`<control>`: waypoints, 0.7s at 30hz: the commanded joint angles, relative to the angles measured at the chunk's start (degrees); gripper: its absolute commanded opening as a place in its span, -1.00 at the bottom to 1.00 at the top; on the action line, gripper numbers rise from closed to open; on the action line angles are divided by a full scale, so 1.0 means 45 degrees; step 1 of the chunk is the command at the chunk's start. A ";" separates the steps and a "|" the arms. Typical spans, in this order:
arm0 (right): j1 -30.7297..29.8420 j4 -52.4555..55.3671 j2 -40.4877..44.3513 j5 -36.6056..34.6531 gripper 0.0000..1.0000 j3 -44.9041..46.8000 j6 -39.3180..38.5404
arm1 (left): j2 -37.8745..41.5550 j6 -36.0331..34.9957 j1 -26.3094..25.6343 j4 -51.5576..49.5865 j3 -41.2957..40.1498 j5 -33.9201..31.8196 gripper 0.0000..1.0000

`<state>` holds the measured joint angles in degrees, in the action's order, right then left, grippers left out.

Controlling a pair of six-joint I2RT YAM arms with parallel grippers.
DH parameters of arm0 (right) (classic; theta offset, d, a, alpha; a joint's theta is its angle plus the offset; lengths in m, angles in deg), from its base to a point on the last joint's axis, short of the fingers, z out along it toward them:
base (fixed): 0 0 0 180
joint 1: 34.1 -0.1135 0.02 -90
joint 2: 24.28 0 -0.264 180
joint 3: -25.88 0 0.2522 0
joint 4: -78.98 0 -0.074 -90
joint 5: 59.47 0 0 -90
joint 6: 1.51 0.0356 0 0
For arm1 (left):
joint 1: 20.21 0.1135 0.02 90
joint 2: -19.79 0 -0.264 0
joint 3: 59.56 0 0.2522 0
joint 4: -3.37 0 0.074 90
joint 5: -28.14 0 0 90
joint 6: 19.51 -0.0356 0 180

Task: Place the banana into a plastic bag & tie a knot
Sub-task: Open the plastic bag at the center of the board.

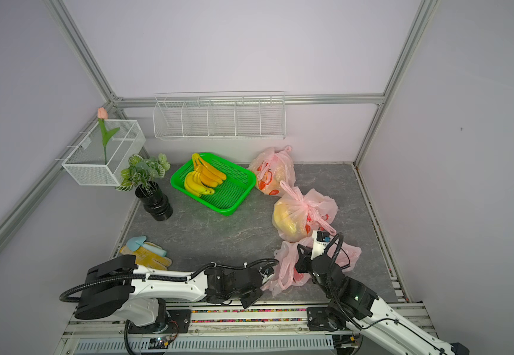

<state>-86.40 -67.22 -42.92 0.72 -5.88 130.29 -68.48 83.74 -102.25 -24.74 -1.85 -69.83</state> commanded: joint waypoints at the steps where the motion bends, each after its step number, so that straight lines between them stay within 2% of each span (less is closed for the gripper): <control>1: 0.0087 -0.0042 0.0277 -0.0208 -0.86 0.0176 0.0184 | -0.0293 0.0062 -0.0031 -0.0646 0.0411 -0.0694 -0.54; 4: 0.0115 0.0312 0.0518 -0.0175 -0.87 0.0186 0.0064 | 0.0112 0.0458 0.0036 -0.0928 0.0372 -0.2172 -1.00; 6: 0.0109 0.0640 0.0656 -0.0076 -0.86 0.0102 -0.0177 | 0.0943 0.0646 0.0352 -0.0963 0.0145 -0.3195 -1.00; 8: 0.0105 0.0880 0.0686 0.0172 -0.87 0.0015 -0.0568 | 0.2197 0.0716 0.1121 -0.0757 -0.0157 -0.3538 -1.00; 12: 0.0083 0.1062 0.0168 0.1328 -0.86 -0.0312 -0.1713 | 0.5081 0.0975 0.3757 -0.0292 -0.0697 -0.3581 -1.00; 14: 0.0017 0.1051 -0.0595 0.1942 -0.86 -0.0528 -0.2208 | 0.5992 0.1018 0.5100 -0.0173 -0.0751 -0.3516 -1.00; 18: -0.0509 0.0648 -0.2766 0.2608 -0.86 -0.0993 -0.2512 | 0.6633 0.0677 0.6870 -0.0043 -0.0431 -0.3067 -1.00; 21: -0.1013 0.0447 -0.3877 0.2647 -0.70 -0.1421 -0.2637 | 0.6435 0.0392 0.7187 -0.0339 0.0031 -0.3087 -1.00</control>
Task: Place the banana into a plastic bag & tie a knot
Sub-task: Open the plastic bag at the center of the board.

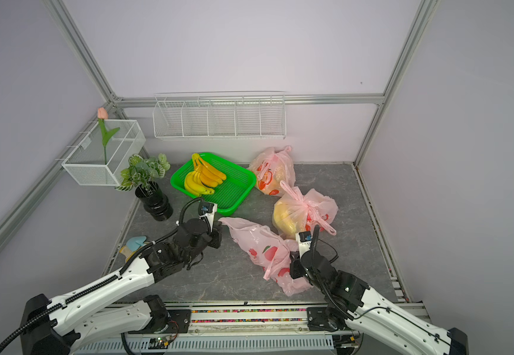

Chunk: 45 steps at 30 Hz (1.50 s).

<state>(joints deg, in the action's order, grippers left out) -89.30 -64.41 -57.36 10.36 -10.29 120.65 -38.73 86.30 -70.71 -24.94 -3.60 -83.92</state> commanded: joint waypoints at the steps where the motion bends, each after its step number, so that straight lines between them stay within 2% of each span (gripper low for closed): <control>1: -0.0520 -0.0110 -0.0794 0.0468 -0.62 -0.0602 -0.0586 | -0.0233 -0.0241 0.0178 -0.0373 0.0502 0.0007 -1.00; 6: -0.0757 0.1328 0.0123 0.0661 0.06 -0.1837 -0.1438 | -0.0117 -0.0229 0.0200 -0.0125 0.0382 0.0180 -1.00; 9: -0.0727 0.2898 0.0587 0.0387 0.32 -0.3089 -0.1740 | -0.0192 -0.0312 0.0200 0.0125 0.0171 0.0356 -1.00; 13: -0.0733 0.4208 0.0125 0.0186 0.47 -0.4882 -0.2183 | -0.0368 -0.0242 0.0194 0.0090 0.0206 0.0562 -1.00; 18: -0.0732 0.4468 -0.2042 0.0509 0.63 -0.6871 -0.2918 | -0.0384 -0.0226 0.0188 0.0078 0.0320 0.0768 -1.00; 22: -0.0650 0.4784 -0.2832 -0.0517 0.86 -0.7768 -0.3364 | -0.0303 -0.0290 0.0188 0.0002 0.0340 0.0784 -1.00; 24: -0.0228 0.4596 -0.2934 -0.0403 0.92 -0.7919 -0.3532 | -0.0250 -0.0291 0.0177 -0.0029 0.0327 0.0874 -1.00; 28: 0.0899 0.4067 -0.3768 0.1721 0.93 -0.8060 -0.3459 | -0.0248 -0.0396 0.0186 0.0188 0.0275 0.1097 -1.00; 33: 0.0822 0.2738 -0.4768 0.4022 0.95 -0.7802 -0.2518 | -0.0378 -0.0584 0.0180 0.0349 0.0391 0.1618 -1.00; 35: 0.0454 0.2299 -0.4911 0.4302 0.98 -0.7706 -0.2071 | -0.0466 -0.0594 0.0181 0.0342 0.0430 0.1698 -1.00; 39: -0.0923 0.1985 -0.5438 0.3462 1.00 -0.7933 -0.1035 | -0.0674 -0.0590 0.0175 0.0254 0.0601 0.1762 -1.00; 42: -0.2096 0.2585 -0.6298 0.1652 0.96 -0.8421 -0.0052 | -0.0761 -0.0410 0.0178 0.0244 0.0708 0.1644 -1.00; 45: -0.3164 0.3231 -0.7316 -0.0132 0.90 -0.8651 0.0856 | -0.0689 0.0264 0.0204 0.0122 0.0817 0.0916 -1.00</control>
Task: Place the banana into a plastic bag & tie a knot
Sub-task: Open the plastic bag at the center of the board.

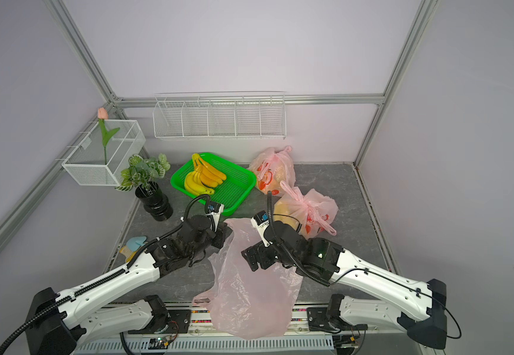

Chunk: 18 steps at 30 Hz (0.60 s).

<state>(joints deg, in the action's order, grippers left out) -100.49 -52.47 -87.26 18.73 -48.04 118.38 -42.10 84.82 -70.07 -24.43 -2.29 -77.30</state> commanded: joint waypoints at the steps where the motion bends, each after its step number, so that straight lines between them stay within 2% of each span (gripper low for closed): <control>1: -0.0884 0.0697 -0.0991 -0.2358 0.89 -0.0249 0.1591 | 0.0098 0.0652 0.0038 0.0015 0.0523 -0.0692 -1.00; 9: -0.1781 -0.1067 -0.2968 -0.3202 0.78 0.0169 0.2833 | -0.0071 0.1415 0.0255 0.0017 0.0966 -0.1225 -1.00; 18: -0.2090 -0.2794 -0.3835 -0.3442 0.78 0.0068 0.2844 | -0.0317 0.2603 0.0582 0.0015 0.1151 -0.1237 -1.00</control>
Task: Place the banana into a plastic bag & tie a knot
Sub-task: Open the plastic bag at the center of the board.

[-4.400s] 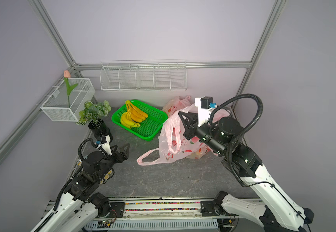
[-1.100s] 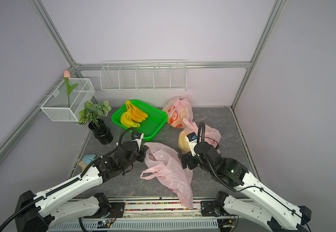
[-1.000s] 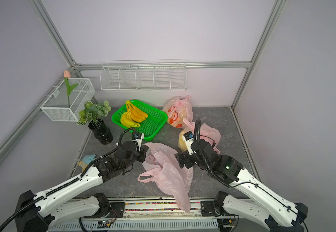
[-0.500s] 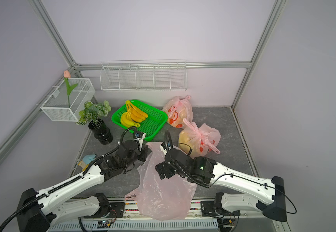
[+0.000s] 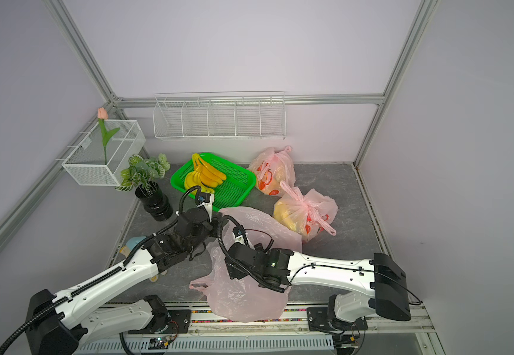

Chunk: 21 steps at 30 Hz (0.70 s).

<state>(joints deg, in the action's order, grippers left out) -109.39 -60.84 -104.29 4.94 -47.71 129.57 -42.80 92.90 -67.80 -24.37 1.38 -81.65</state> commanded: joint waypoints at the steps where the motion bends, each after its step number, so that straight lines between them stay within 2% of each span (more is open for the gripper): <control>1: -0.0134 -0.1042 -0.0141 -0.0415 0.78 -0.0041 0.0403 | -0.0221 0.0938 0.0101 0.0010 0.0364 -0.0270 -1.00; 9: 0.0335 -0.1790 -0.1992 -0.0939 0.79 0.0532 0.0864 | 0.0033 0.1722 0.0118 0.0352 0.0161 0.0279 -1.00; 11: 0.0796 -0.2613 -0.2217 -0.0580 1.00 0.1117 0.0949 | 0.0267 0.1913 0.0116 0.0405 0.0021 0.0372 -1.00; 14: 0.1525 -0.3888 -0.2290 0.0183 0.48 0.2020 0.0950 | 0.0499 0.1991 0.0111 0.0561 -0.0227 0.0328 -1.00; 17: 0.1611 -0.4048 -0.1785 -0.0053 -0.19 0.2563 0.0569 | 0.0471 0.1814 0.0124 0.0323 -0.0255 -0.0023 -1.00; 21: 0.1569 -0.3996 -0.0498 -0.0193 -0.70 0.2897 -0.0172 | -0.0017 0.1246 0.0366 0.0153 -0.0089 -0.0223 -1.00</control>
<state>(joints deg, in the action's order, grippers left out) -102.02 -76.54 -111.22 4.40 -35.69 130.73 -41.75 99.13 -67.25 -23.76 0.73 -80.71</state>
